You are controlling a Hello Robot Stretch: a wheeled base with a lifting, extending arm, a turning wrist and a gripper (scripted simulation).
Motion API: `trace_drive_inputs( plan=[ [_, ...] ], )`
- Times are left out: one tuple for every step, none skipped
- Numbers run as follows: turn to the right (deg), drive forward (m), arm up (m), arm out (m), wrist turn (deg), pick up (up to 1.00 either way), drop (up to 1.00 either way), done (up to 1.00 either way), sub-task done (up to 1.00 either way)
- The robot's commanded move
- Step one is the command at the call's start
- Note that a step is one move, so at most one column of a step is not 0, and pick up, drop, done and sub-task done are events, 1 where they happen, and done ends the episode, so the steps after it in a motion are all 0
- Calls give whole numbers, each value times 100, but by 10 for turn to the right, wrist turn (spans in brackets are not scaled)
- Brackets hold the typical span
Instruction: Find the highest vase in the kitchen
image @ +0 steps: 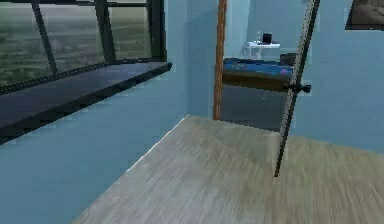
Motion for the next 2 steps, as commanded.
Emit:
trace_drive_inputs(
  plan=[
    [90, 0, 0, 0, 0, 0, 0, 0, 0],
    [30, 0, 0, 0, 0, 0, 0, 0, 0]
  ],
)
